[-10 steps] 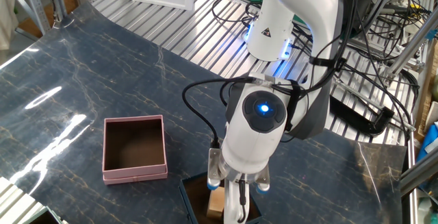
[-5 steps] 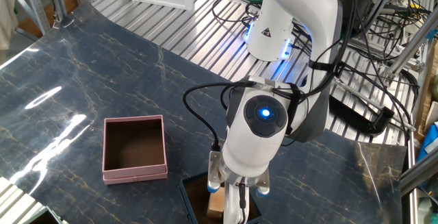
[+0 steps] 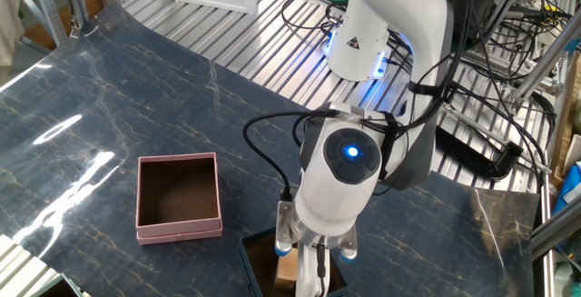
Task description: Move an object from one box to another
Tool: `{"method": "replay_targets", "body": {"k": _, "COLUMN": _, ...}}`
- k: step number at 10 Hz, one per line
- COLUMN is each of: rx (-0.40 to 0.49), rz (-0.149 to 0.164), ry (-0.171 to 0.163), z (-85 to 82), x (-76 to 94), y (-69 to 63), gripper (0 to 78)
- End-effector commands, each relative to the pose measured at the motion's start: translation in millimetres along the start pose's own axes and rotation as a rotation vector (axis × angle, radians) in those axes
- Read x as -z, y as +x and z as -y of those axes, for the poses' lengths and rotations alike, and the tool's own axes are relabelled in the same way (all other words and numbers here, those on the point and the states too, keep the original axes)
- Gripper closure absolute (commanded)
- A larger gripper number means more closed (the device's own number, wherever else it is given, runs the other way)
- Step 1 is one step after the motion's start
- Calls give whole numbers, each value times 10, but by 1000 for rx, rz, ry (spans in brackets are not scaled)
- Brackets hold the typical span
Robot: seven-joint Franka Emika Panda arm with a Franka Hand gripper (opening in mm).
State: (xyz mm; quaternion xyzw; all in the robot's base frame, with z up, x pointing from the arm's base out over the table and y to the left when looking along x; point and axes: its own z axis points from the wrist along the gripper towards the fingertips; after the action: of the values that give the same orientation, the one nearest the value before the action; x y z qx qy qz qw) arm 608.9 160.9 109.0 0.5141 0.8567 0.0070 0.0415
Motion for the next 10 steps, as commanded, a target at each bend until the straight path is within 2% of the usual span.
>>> {"method": "replay_targets", "body": {"k": 1, "rx": -3, "rz": 17, "ry": 10, "z": -12, "x": 15, "y": 0, "gripper": 1}}
{"method": "replay_targets", "body": {"k": 2, "rx": 0, "rz": 16, "ry": 10, "z": -13, "x": 17, "y": 3, "gripper": 1}}
{"method": "replay_targets", "body": {"k": 3, "rx": 0, "rz": 16, "ry": 10, "z": -13, "x": 17, "y": 3, "gripper": 757}}
{"method": "replay_targets", "body": {"k": 10, "rx": 0, "rz": 16, "ry": 10, "z": -13, "x": 17, "y": 3, "gripper": 757}}
